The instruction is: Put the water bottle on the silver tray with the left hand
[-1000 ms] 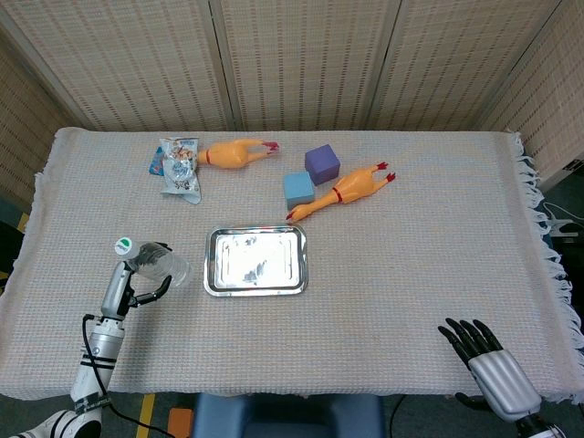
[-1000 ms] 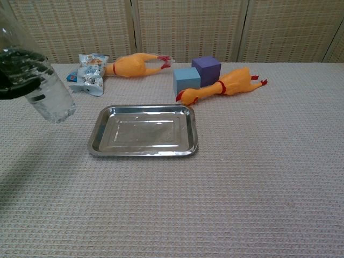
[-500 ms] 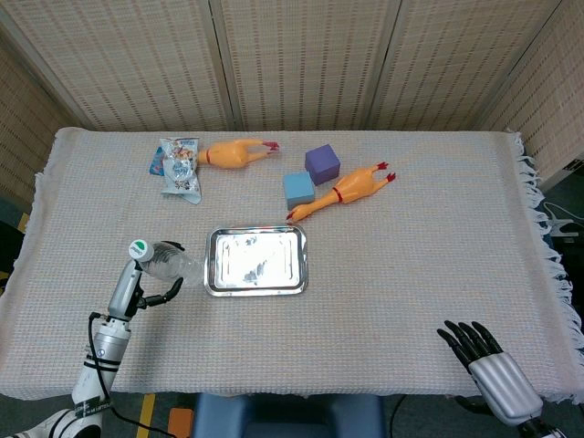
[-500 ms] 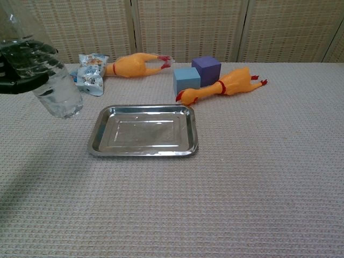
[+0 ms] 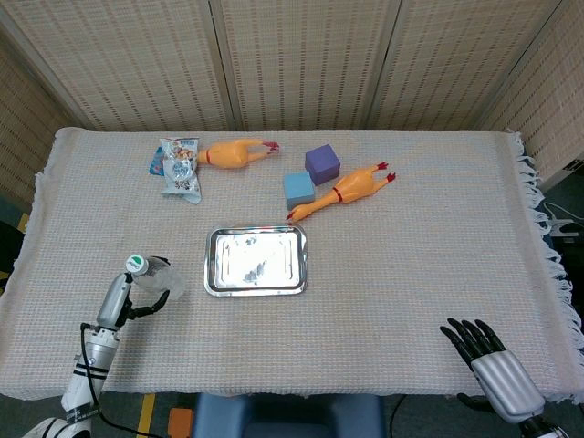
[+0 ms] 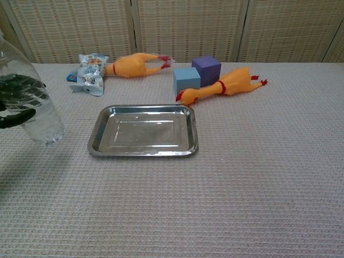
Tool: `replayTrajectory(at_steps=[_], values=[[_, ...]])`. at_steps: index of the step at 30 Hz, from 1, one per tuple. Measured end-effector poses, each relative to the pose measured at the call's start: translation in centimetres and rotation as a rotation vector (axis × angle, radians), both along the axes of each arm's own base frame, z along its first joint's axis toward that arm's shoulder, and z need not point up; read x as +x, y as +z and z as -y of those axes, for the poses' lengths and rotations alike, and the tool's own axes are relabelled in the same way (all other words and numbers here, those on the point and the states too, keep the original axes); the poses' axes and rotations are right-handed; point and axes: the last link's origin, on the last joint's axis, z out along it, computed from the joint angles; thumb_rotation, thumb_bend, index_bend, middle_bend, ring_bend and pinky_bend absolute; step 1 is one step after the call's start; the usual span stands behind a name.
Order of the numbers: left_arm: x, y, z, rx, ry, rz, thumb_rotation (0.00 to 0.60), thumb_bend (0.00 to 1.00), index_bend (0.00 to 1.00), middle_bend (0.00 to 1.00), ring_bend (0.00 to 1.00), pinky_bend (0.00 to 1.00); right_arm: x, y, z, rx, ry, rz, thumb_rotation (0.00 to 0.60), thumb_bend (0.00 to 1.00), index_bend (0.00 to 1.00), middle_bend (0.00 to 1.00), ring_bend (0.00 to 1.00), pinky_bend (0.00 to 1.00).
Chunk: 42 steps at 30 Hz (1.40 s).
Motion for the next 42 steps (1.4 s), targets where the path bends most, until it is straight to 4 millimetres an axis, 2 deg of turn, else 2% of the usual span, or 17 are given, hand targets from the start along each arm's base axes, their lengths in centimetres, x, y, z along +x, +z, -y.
replayTrajectory(at_steps=[6,8,10,13,17,20,23,26,32,34,37,42], values=[[-4.3,4.8,-3.4,0.211,0.098,-0.093,0.600,0.59,0.36,0.42,0.25,0.44,0.2,-0.3,-0.2,0.013,0.014,-0.007,0.600,0.00,0.00,0.00,0.00,0.00],[-5.3,5.7,-3.6,0.233,0.121,-0.095,0.600,0.59,0.35,0.42,0.25,0.43,0.3,-0.4,-0.3,0.017,0.017,-0.009,0.600,0.00,0.00,0.00,0.00,0.00],[-5.5,5.8,-3.4,0.218,0.122,-0.078,0.600,0.59,0.35,0.41,0.24,0.43,0.3,-0.5,-0.3,0.018,0.016,-0.011,0.600,0.00,0.00,0.00,0.00,0.00],[-4.1,4.5,-2.1,0.137,0.087,-0.008,0.600,0.58,0.35,0.41,0.24,0.43,0.2,-0.6,-0.2,0.019,0.011,-0.010,0.600,0.00,0.00,0.00,0.00,0.00],[0.4,1.3,1.5,-0.039,-0.023,0.133,0.600,0.58,0.35,0.41,0.24,0.43,0.2,-0.5,-0.2,0.018,0.009,-0.006,0.600,0.00,0.00,0.00,0.00,0.00],[3.4,-0.1,4.1,-0.144,-0.097,0.208,0.600,0.58,0.35,0.41,0.24,0.43,0.2,-0.4,-0.2,0.014,0.009,-0.001,0.600,0.00,0.00,0.00,0.00,0.00],[5.0,-0.9,5.1,-0.182,-0.140,0.223,0.600,0.58,0.35,0.41,0.24,0.42,0.3,0.1,-0.2,0.003,0.011,0.011,0.600,0.00,0.00,0.00,0.00,0.00],[4.3,-0.7,3.7,-0.131,-0.115,0.184,0.600,0.58,0.35,0.41,0.24,0.42,0.3,0.3,-0.3,0.000,0.015,0.015,0.600,0.00,0.00,0.00,0.00,0.00],[-1.2,0.8,-1.2,0.013,0.014,0.029,0.600,0.58,0.35,0.41,0.24,0.42,0.3,-0.1,-0.3,0.009,0.016,0.000,0.600,0.00,0.00,0.00,0.00,0.00],[-1.8,0.9,-2.0,0.033,0.022,0.002,0.600,0.58,0.35,0.41,0.24,0.42,0.2,-0.1,-0.2,0.010,0.012,-0.002,0.600,0.00,0.00,0.00,0.00,0.00],[-0.8,0.1,-2.6,0.036,-0.001,0.004,0.600,0.58,0.35,0.41,0.24,0.42,0.2,0.0,-0.2,0.006,0.009,0.003,0.600,0.00,0.00,0.00,0.00,0.00],[3.7,-2.3,-3.2,0.007,-0.074,0.045,0.600,0.58,0.35,0.41,0.24,0.42,0.0,0.0,0.1,0.010,-0.001,0.003,0.600,0.00,0.00,0.00,0.00,0.00]])
